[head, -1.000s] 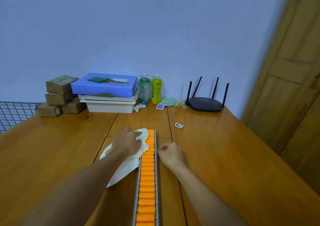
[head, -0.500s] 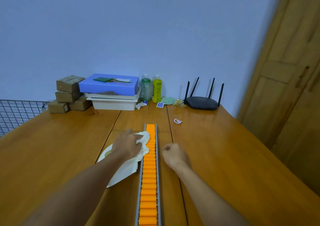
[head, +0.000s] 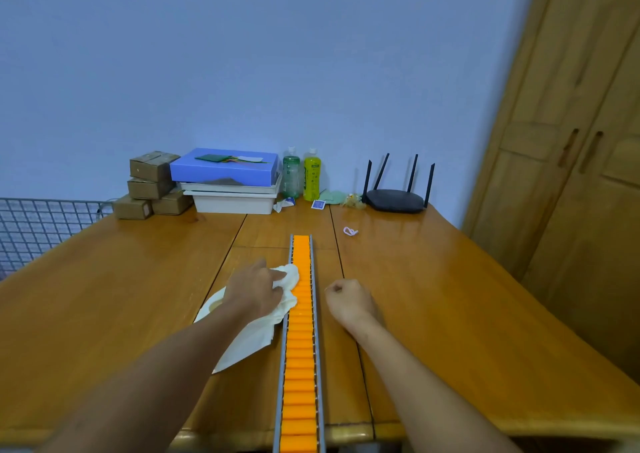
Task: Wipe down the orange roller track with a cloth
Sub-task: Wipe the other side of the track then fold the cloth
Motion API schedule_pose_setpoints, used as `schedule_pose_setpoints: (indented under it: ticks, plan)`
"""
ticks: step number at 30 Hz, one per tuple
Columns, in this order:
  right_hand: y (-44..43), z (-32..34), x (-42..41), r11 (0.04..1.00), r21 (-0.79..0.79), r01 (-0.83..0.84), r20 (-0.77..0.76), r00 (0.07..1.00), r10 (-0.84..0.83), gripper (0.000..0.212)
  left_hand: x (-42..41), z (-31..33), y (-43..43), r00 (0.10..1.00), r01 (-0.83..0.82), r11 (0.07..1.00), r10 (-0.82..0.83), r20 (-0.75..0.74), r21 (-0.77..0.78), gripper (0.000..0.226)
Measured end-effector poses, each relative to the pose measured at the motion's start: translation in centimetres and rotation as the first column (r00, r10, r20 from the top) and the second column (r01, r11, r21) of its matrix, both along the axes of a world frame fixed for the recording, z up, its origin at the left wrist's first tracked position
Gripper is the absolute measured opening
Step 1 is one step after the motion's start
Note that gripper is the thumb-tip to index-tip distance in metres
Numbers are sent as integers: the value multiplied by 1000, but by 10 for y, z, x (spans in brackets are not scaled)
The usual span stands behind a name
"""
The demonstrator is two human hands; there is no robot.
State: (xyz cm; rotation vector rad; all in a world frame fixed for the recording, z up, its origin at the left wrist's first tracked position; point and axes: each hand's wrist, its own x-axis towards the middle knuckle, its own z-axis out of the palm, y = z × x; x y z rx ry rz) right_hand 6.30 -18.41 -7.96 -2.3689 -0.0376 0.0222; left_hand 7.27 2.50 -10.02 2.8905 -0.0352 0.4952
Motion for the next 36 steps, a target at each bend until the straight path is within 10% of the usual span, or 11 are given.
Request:
schedule_pose_setpoints:
  ticks: [36]
  plan:
    - [-20,-21,-149,998,18,55,90,994,-56,36,-198,-1,-30,997,76,988,-77,1,136,42]
